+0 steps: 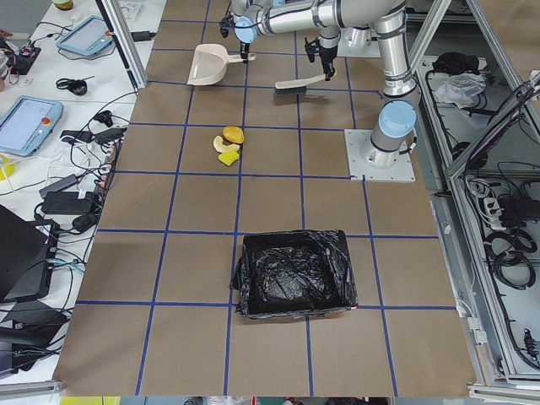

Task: Sweep and dump trash in nearest bin
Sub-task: 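Carry the dustpan beside the trash with the left gripper while the right brings the brush, then sweep the sponge, ring and lump into the dustpan with the right gripper's brush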

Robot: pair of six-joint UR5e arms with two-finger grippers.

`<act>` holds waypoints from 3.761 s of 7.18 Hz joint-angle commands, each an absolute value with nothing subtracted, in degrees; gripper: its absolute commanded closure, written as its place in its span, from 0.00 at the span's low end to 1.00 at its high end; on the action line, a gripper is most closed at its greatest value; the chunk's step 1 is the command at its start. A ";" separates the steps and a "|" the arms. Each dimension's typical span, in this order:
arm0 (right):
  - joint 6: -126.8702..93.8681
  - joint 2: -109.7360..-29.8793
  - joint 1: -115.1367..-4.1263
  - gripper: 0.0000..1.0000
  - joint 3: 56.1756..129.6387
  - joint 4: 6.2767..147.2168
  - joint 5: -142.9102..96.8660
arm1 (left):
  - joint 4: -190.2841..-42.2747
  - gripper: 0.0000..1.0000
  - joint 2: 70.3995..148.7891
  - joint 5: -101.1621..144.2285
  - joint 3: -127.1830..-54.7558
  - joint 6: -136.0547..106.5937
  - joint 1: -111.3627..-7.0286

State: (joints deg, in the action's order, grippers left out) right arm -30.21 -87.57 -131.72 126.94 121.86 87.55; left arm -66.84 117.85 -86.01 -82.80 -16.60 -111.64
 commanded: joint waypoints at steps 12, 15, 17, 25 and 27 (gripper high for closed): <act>-33.28 -80.80 -124.19 1.00 102.88 103.91 90.37 | -73.27 1.00 109.51 -96.76 -87.60 111.42 -50.81; -42.17 -67.11 -127.77 1.00 85.93 99.32 87.99 | -61.74 1.00 112.57 -96.50 -91.75 125.39 -50.71; -48.93 -57.09 -132.78 1.00 75.28 98.70 87.37 | -58.38 1.00 115.39 -96.77 -92.20 126.03 -50.71; -75.34 -41.22 -136.14 1.00 53.26 92.19 83.59 | -55.99 1.00 118.30 -96.85 -91.93 125.86 -52.21; -78.73 -40.52 -136.14 1.00 53.17 97.36 82.88 | -55.99 1.00 118.39 -96.85 -91.93 125.95 -52.29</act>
